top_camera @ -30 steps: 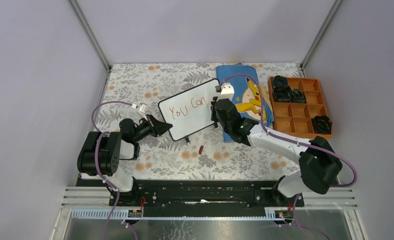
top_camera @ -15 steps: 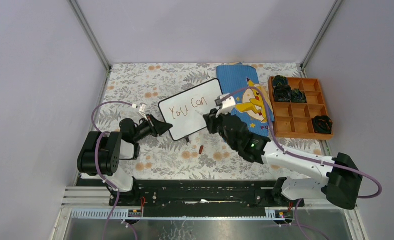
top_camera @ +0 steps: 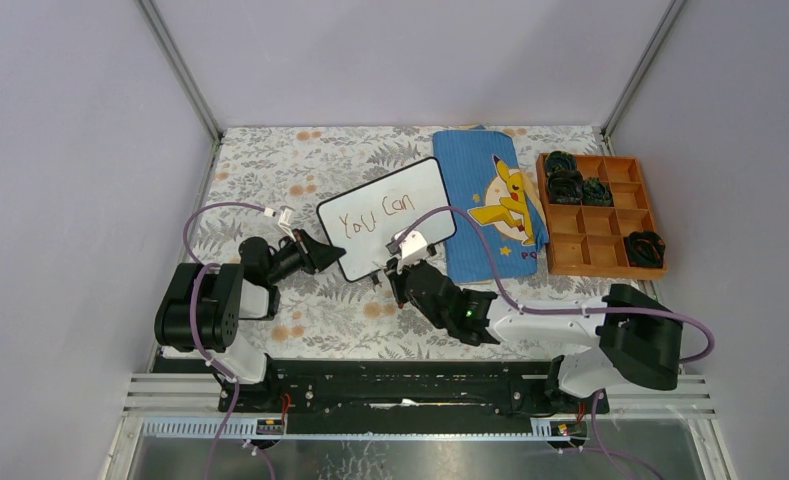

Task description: Write a sentence on the whiteboard

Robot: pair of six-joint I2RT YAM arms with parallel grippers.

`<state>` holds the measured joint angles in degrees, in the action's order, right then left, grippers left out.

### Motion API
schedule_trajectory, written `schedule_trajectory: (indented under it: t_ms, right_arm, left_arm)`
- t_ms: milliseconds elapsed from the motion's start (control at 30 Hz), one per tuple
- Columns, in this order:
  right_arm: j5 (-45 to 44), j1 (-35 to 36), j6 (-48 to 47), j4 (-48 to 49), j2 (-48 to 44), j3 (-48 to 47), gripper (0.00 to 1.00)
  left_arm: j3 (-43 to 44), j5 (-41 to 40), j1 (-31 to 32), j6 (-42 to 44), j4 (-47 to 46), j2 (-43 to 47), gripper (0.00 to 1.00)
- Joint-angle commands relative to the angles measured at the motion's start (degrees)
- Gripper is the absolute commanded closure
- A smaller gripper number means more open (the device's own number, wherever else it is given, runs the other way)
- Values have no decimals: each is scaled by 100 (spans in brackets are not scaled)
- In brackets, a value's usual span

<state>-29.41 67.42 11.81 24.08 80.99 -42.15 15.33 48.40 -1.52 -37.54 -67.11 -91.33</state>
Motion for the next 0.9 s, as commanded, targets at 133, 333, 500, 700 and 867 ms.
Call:
schedule_trajectory:
  t_ms: [133,333,500,700,867]
  right_arm:
    - [-446,54,-239,730,401,-483,100]
    - [-574,51,-102,786,720,-693,100]
    - [-586,43,-64,769,881,-871,100]
    - [-647,-37,-13,667,1005,-985,100]
    - [-580,-145,82,615,1078,-1004,100]
  left_arm:
    - [64,-199,12,229,231,-102,74]
    - [66,-197,11,230,242,-115,74]
    - [75,-200,11,234,242,-122,74]
    - [75,-200,15,227,242,-122,74]
    - [84,-199,11,231,251,-133,74]
